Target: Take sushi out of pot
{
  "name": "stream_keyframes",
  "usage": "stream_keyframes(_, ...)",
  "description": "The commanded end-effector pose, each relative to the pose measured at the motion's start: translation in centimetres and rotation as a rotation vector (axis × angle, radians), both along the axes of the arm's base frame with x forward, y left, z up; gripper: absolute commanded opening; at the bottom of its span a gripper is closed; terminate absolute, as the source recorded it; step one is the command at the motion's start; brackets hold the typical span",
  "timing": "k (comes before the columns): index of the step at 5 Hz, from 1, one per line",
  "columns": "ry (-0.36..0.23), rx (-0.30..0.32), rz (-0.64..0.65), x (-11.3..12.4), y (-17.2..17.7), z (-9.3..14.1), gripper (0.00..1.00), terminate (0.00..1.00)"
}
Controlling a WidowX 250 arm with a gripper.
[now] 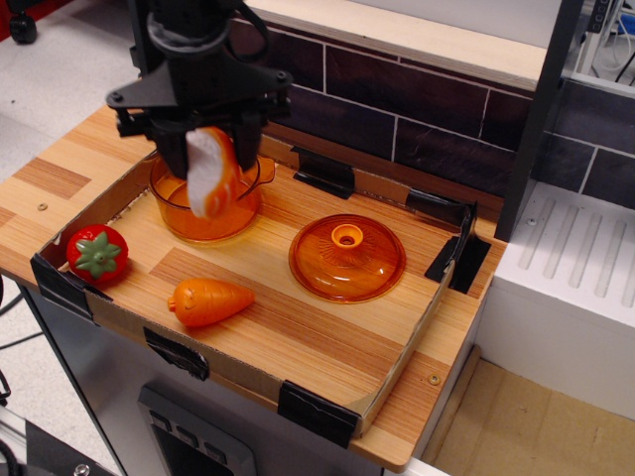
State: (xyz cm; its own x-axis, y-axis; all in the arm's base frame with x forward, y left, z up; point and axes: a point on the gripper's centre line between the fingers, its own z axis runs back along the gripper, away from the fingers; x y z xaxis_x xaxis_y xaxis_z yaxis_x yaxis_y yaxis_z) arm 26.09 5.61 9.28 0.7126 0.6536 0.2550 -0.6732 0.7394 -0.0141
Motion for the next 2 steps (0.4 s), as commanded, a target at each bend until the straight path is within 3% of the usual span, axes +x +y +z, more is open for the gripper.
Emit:
stream_keyframes(1,0.079,-0.193,0.243,-0.1,-2.3,-1.3,0.0,0.0)
stream_keyframes(2,0.111,-0.262,0.311,-0.2,-2.9,-2.7,0.0,0.0)
